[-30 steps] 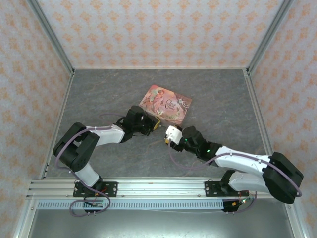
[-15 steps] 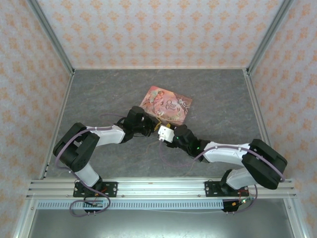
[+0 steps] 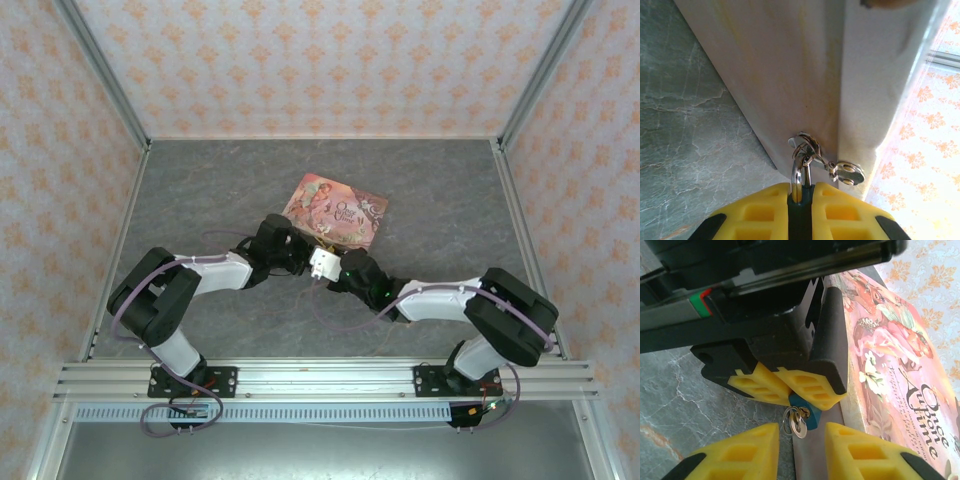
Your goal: Unlock the padlock with the key
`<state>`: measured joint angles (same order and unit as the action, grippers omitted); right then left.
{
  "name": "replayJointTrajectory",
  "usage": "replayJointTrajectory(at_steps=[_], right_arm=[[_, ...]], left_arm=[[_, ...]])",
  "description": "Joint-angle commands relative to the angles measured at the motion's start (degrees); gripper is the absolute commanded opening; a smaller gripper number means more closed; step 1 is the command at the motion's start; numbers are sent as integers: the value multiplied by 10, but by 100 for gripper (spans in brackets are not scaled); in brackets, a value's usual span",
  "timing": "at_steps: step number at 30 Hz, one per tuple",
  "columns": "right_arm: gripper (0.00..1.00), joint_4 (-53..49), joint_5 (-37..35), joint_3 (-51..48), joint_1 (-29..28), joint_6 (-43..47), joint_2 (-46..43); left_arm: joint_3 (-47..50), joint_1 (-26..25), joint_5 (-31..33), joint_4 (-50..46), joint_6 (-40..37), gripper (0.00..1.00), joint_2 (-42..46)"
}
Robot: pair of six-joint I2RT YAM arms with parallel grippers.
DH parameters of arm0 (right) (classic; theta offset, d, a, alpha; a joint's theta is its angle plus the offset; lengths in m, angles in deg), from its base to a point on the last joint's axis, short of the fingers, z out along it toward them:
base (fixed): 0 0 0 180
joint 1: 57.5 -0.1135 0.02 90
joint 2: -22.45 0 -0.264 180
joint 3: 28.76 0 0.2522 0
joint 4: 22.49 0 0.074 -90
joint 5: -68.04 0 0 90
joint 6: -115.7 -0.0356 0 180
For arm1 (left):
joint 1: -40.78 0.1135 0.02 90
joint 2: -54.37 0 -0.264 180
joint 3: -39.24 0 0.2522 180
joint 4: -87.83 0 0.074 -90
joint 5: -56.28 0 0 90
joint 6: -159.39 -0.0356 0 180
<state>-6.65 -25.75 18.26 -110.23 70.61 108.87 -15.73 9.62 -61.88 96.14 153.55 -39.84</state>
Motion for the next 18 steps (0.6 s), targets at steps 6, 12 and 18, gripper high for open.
replayJointTrajectory(at_steps=[6,12,18], right_arm=[[20,20,-26,19,-3,-8,21],[15,28,-32,21,-3,-12,32],[13,42,-29,21,-3,-21,40]], left_arm=[[-9,-5,-14,41,8,0,20],[-10,-5,-14,40,8,0,21],[-12,-5,-15,39,9,0,20]])
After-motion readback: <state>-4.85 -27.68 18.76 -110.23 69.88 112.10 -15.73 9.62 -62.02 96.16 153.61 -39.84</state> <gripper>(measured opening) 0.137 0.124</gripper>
